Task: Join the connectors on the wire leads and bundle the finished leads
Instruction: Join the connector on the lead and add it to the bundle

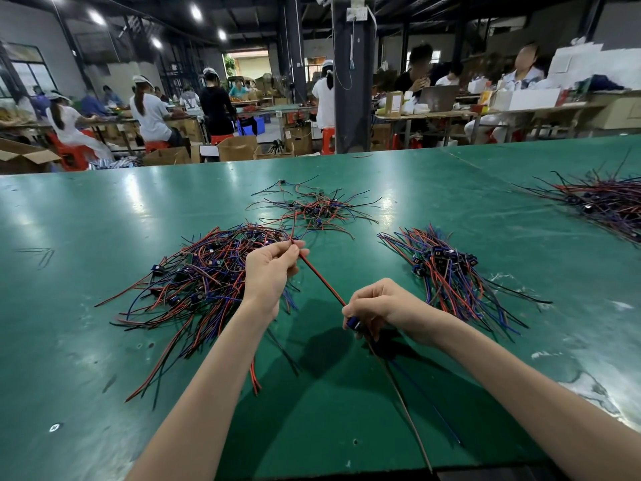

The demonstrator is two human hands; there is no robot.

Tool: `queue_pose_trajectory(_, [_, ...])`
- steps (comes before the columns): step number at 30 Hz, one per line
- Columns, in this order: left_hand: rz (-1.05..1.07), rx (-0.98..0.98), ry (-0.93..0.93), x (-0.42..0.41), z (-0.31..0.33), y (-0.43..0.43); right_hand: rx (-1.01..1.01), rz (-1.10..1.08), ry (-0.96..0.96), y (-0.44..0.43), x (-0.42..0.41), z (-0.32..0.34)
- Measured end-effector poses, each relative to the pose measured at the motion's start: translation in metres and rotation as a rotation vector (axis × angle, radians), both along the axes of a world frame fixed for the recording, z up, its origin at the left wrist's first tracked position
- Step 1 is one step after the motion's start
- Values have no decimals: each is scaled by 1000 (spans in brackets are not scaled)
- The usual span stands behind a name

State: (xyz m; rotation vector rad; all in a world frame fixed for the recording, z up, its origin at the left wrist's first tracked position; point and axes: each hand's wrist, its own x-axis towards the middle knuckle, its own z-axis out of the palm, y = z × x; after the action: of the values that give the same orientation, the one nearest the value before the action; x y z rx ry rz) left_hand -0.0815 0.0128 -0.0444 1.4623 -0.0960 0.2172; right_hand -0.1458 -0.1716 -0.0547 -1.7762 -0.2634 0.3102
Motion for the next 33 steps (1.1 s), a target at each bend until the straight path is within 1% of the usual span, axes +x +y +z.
queue_pose_trajectory(6, [-13, -107, 49, 0, -1, -1, 26, -29, 12, -1, 2, -1])
queue_pose_trajectory(8, [-51, -183, 95, -2, 1, -2, 85, -99, 10, 1, 4, -3])
queue_pose_trajectory(10, [-103, -208, 142, -6, 1, -6, 147, -222, -29, 1, 8, -4])
queue_pose_trajectory(12, [-175, -150, 166, -12, -1, -13, 201, -331, -78, -2, 12, -3])
queue_pose_trajectory(14, [-293, -49, 193, -19, -5, -21, 269, -389, -91, -6, 15, -2])
queue_pose_trajectory(17, [-453, 116, 215, -29, -14, -35, 349, -437, -64, -11, 16, -1])
queue_pose_trajectory(20, [-502, 206, 157, -37, -23, -47, 388, -448, -43, -11, 17, 0])
queue_pose_trajectory(23, [-496, 163, 167, -42, -26, -51, 415, -421, -16, -10, 17, -1])
queue_pose_trajectory(26, [-492, 108, 228, -42, -23, -50, 435, -403, -2, -9, 18, -1])
queue_pose_trajectory(33, [-562, -39, 345, -42, -20, -49, 446, -384, -15, -7, 17, -1])
